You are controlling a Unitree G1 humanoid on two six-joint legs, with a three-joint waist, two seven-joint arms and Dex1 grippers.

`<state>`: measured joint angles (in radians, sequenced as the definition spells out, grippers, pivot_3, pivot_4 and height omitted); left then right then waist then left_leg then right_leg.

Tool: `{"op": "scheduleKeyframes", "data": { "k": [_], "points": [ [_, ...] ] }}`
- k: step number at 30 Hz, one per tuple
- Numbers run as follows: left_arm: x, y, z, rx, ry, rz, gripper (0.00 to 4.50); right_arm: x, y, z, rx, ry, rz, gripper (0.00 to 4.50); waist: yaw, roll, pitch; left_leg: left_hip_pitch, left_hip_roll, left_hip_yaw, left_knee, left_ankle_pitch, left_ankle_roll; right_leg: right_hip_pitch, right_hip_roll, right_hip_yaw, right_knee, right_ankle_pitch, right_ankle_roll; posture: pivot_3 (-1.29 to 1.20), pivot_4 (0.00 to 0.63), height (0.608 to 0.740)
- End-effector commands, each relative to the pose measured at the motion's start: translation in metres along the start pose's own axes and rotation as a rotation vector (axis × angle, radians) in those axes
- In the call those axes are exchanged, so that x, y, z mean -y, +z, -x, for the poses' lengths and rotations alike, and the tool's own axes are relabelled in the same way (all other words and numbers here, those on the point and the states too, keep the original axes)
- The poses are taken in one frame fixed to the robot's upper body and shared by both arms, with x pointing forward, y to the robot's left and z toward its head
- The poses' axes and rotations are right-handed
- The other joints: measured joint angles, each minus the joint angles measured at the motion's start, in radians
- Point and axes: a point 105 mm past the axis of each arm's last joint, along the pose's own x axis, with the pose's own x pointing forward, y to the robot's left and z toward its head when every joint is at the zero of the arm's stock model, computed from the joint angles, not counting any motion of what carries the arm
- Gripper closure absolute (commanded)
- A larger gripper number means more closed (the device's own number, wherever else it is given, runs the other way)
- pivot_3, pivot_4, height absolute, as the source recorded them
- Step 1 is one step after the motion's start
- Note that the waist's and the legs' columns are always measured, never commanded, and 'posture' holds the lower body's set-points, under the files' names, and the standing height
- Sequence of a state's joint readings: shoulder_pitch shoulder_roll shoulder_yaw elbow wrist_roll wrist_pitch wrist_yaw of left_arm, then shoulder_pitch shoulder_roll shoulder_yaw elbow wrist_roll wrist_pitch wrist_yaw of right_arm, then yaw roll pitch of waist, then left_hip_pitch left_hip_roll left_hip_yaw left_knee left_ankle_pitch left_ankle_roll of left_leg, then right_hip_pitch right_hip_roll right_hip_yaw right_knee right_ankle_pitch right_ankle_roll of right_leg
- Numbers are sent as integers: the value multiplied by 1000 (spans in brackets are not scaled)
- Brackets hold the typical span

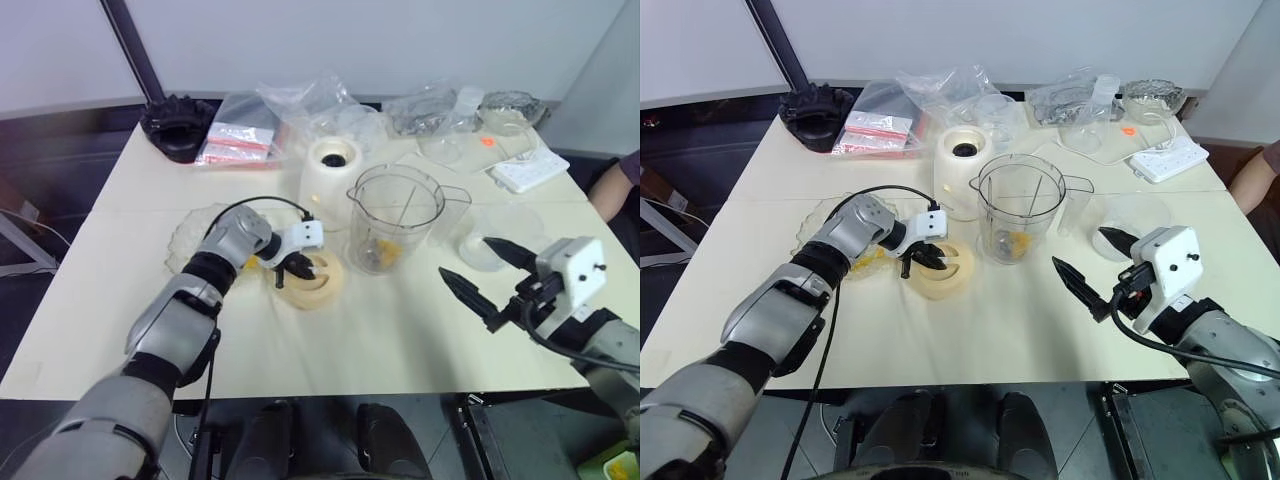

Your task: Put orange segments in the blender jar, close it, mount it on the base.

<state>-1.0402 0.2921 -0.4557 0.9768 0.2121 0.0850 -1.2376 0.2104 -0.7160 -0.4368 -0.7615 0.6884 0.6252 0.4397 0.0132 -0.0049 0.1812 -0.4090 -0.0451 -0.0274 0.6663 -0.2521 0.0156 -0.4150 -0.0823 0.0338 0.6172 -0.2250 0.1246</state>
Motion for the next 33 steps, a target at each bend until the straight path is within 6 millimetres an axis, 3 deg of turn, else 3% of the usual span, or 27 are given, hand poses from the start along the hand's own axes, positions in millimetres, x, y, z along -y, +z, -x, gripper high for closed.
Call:
{"op": "scheduleKeyframes", "data": {
  "k": [1, 5, 12, 15, 19, 22, 25, 29, 33],
  "points": [
    [-2, 7, 4, 12, 9, -17, 4283, 2, 4, -4, 15, -2, 23, 0, 0, 0, 0, 0, 0, 0, 0, 0, 0, 0, 0, 0, 0, 0, 0, 0, 150, 740],
    [-6, 27, 29, 43, 25, -67, 4283, 4, 1, -6, 12, -9, 16, 0, -1, -1, 1, -1, 0, 0, 0, 0, 0, -1, 0, 0, 0, 0, 0, 0, 150, 740],
    [23, 68, 126, 113, -40, -232, 4283, 16, -8, -3, -7, -49, 15, 0, -8, -1, 1, -3, 1, 0, -1, 0, 0, -5, 0, 1, 2, 0, 0, 0, 150, 740],
    [27, 97, 163, 196, -39, -234, 4283, 19, -15, -3, -23, -56, 16, 0, -3, -2, 1, -3, 1, 0, -2, 0, 0, -5, 0, 1, 2, 0, -1, 0, 150, 740],
    [20, 125, 192, 251, -16, -240, 4283, 24, -19, -3, -29, -63, 18, 0, 0, -2, 1, -2, 0, 0, 1, 0, 0, -2, 0, 0, 0, -2, -4, 0, 150, 740],
    [-4, 155, 215, 290, 68, -325, 4283, 31, -17, -7, -16, -76, 27, 0, 0, -4, 2, -1, 0, 1, 1, 0, 0, 0, 0, 0, -1, -2, -3, 0, 150, 740],
    [-23, 174, 211, 288, 114, -386, 4283, 38, -13, -13, 19, -112, 27, 0, -1, -6, 4, -1, 0, 0, 1, 0, 0, 0, 1, -1, -1, -1, -1, 0, 150, 740],
    [-33, 195, 178, 330, 93, -377, 4283, 50, -6, -25, 59, -197, 58, 0, -1, -7, 4, -1, -1, 1, 1, 0, 1, 0, 0, -1, -2, -1, 0, 0, 150, 740],
    [-36, 202, 141, 281, 92, -382, 4283, 51, 2, -36, 106, -223, 77, 0, -4, -8, 5, -5, 0, 1, 1, 0, 1, -5, 1, -1, 0, 0, 1, 0, 150, 740]
  ]
}}
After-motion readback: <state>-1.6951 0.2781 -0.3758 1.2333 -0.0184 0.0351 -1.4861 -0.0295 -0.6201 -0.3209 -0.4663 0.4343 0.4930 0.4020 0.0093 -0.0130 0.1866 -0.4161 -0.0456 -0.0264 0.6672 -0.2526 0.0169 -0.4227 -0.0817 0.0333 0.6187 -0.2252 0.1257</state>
